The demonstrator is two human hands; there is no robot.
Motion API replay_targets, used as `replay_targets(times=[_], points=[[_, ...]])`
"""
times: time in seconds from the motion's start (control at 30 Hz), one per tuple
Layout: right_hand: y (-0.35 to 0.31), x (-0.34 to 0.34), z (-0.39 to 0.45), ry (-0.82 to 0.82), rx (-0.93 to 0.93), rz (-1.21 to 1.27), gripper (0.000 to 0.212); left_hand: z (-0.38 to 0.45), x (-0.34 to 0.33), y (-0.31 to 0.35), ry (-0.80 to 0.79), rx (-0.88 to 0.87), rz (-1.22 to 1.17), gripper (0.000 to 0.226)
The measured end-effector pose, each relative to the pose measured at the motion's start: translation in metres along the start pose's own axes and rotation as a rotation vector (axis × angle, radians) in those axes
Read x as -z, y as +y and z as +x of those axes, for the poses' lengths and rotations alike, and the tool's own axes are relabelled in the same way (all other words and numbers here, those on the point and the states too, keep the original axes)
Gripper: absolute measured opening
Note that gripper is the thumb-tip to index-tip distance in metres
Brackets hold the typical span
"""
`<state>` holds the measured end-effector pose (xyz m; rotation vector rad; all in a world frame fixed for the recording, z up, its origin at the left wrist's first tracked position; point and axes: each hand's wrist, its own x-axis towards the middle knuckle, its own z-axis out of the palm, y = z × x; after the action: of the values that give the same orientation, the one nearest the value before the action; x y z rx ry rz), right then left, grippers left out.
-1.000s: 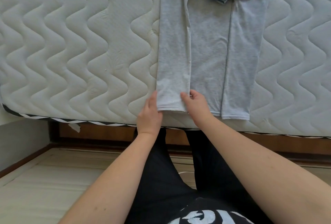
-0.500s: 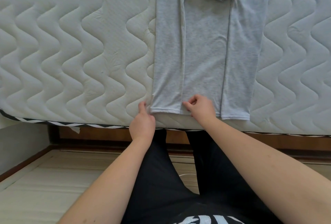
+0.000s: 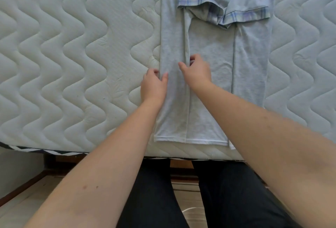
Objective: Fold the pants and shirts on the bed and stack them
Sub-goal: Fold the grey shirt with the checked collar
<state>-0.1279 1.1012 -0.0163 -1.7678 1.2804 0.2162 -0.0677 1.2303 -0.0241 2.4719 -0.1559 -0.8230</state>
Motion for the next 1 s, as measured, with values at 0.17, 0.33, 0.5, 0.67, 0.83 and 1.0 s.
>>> replay_targets(times=[0.17,0.33,0.5,0.67,0.83,1.0], points=[[-0.012,0.005,0.024,0.106,-0.016,-0.291,0.026,0.031,0.001,0.017,-0.016,0.07,0.21,0.02],[0.0,0.02,0.031,0.051,-0.143,-0.382,0.035,0.04,0.019,0.006,-0.077,0.072,0.322,0.026],[-0.029,0.023,0.054,0.11,0.031,-0.219,0.036,0.061,0.028,0.029,-0.016,-0.084,0.081,0.026],[-0.063,0.021,0.087,0.1,0.031,-0.085,0.04,0.108,0.015,0.081,-0.02,0.0,-0.095,0.04],[-0.071,0.021,0.102,0.13,-0.092,0.102,0.023,0.141,0.015,0.096,-0.027,0.017,0.004,0.031],[-0.051,0.032,0.099,0.075,-0.275,0.059,0.019,0.15,0.024,0.079,-0.033,0.017,0.046,0.021]])
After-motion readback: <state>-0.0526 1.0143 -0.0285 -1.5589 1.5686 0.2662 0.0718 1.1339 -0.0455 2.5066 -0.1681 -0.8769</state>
